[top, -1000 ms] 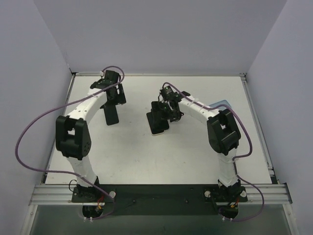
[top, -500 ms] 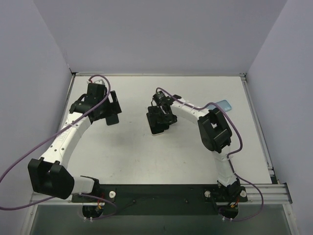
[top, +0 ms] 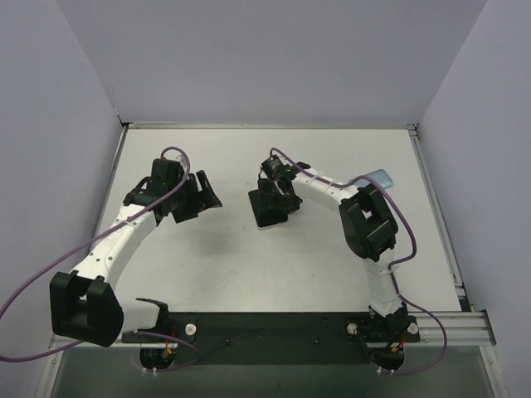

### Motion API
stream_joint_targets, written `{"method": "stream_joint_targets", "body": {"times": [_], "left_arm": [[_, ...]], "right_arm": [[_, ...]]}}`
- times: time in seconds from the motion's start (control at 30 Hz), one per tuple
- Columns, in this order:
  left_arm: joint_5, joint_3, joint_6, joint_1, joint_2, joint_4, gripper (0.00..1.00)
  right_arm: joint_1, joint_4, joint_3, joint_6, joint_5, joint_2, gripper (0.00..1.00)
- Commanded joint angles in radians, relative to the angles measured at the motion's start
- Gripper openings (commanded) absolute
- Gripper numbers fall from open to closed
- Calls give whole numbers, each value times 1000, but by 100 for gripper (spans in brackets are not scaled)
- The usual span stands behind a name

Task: Take the phone out of the phone case
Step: Pick up the phone at the center of the board.

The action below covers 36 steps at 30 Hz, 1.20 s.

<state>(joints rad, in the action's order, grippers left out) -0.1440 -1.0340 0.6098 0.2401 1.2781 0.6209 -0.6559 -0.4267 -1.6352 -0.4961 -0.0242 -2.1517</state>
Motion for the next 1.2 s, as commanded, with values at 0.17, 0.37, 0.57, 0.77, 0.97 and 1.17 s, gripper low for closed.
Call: {"method": "stream_joint_targets", "body": {"times": [0.17, 0.37, 0.57, 0.77, 0.97, 1.17], "left_arm": [[-348, 224, 218, -5, -60, -371, 98], [-450, 380, 364, 25, -62, -544, 97], [-442, 472, 511, 148, -28, -777, 98], [-456, 506, 630, 246, 162, -1068, 97], [-442, 473, 643, 300, 280, -1150, 90], [-430, 442, 656, 366, 328, -1168, 72]], "right_arm": [[-7, 83, 294, -140, -52, 357, 0], [-24, 158, 588, -170, -97, 550, 0], [-65, 240, 784, -185, -190, 732, 0], [-132, 258, 830, -196, -203, 806, 0], [-186, 287, 804, -216, -224, 787, 0], [-217, 301, 772, -222, -227, 744, 0]]}}
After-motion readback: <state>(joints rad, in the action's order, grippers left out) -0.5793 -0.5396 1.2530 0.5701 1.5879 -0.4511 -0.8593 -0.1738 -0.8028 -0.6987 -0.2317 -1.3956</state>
